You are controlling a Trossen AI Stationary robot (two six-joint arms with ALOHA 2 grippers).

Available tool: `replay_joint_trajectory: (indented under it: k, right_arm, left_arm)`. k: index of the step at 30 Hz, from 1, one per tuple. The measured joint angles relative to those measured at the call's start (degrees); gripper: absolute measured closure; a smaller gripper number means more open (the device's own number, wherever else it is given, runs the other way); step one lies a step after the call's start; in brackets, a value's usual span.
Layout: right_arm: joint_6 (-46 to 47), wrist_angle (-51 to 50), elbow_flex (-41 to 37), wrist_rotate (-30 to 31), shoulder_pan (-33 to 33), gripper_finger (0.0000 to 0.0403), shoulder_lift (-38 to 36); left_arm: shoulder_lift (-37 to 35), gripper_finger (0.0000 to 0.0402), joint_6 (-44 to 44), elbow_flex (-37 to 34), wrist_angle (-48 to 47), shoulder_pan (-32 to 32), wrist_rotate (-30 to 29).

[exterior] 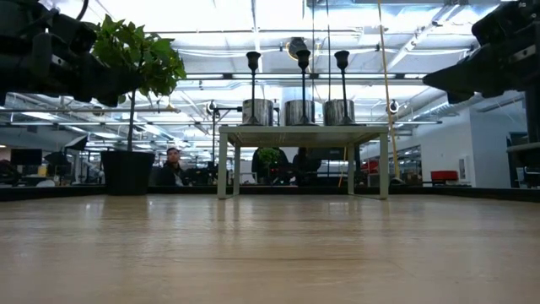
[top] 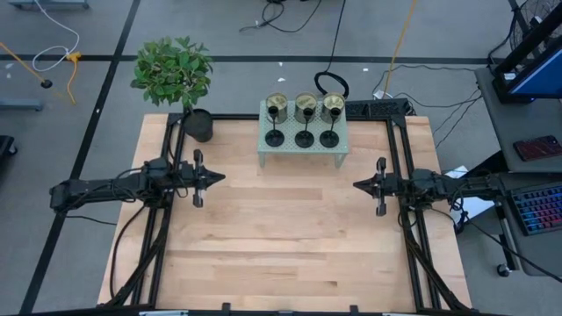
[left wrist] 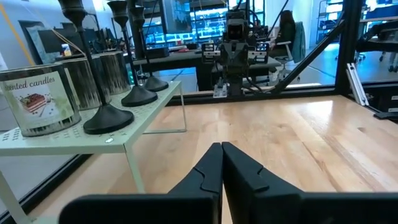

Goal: Pick & Place candle stick holders
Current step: Return to Home Position

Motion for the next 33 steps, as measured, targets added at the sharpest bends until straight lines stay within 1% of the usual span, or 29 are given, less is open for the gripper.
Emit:
replay_joint_trajectory:
  k: [4,10,33]
  right_arm:
    - [0.1,0.4,-0.3,0.0,0.0,0.0403,0.0]
    - [0.8,0.5,-0.3,0.0,0.0,0.0403,0.0]
    - [1.9,1.2,-0.8,-0.1,0.0,0.0403,0.0]
  left_arm:
    - [0.0,0.038,-1.4,0.0,-0.5,0.0,0.0]
    - [0.0,0.0378,-4.2,0.0,-2.5,0.0,0.0]
    - [0.0,0.0378,-3.7,0.1,-2.6,0.0,0.0]
